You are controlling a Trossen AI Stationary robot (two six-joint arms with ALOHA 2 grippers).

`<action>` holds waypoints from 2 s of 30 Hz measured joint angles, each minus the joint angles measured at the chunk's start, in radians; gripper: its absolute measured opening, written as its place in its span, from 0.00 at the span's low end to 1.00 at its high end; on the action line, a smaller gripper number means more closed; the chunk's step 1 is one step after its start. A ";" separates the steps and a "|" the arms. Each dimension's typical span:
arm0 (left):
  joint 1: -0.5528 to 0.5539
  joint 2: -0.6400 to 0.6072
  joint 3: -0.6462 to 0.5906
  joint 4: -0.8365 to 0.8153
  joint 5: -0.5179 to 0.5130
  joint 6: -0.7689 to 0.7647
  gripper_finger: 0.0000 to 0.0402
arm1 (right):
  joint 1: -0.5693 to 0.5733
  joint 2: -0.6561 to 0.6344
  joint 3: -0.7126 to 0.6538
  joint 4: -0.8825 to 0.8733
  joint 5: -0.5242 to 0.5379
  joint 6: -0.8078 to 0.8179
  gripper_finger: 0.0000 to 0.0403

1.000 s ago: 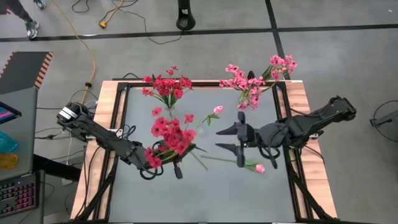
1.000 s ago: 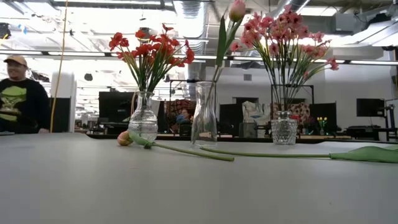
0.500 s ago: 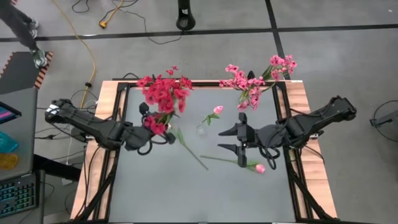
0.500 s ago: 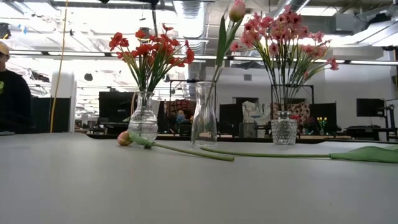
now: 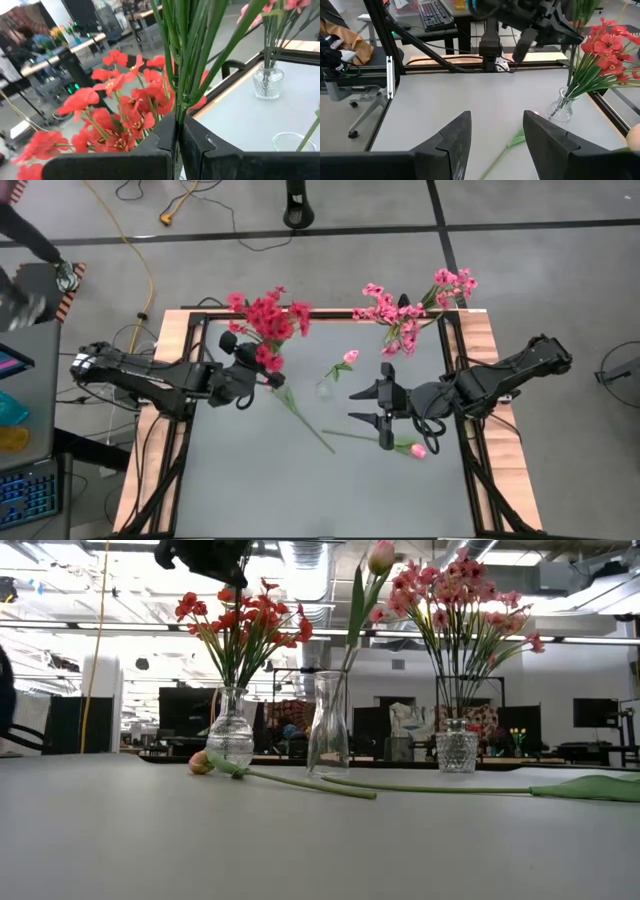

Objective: Sort flowers into vase by color
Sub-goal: Put the red flower into the top left transparent vase

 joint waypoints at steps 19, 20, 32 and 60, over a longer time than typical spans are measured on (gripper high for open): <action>0.084 0.001 -0.028 -0.155 0.008 -0.227 0.00 | 0.000 0.000 0.000 0.000 0.000 0.000 0.51; 0.083 0.001 -0.049 -0.130 -0.007 -0.231 0.00 | 0.000 0.000 0.000 0.000 0.000 0.000 0.51; 0.085 0.001 -0.248 0.167 0.006 -0.205 0.00 | 0.000 0.000 0.000 0.000 0.000 0.000 0.51; 0.134 -0.042 -0.271 0.120 0.205 -0.240 0.44 | 0.000 0.000 0.001 0.000 0.000 0.000 0.51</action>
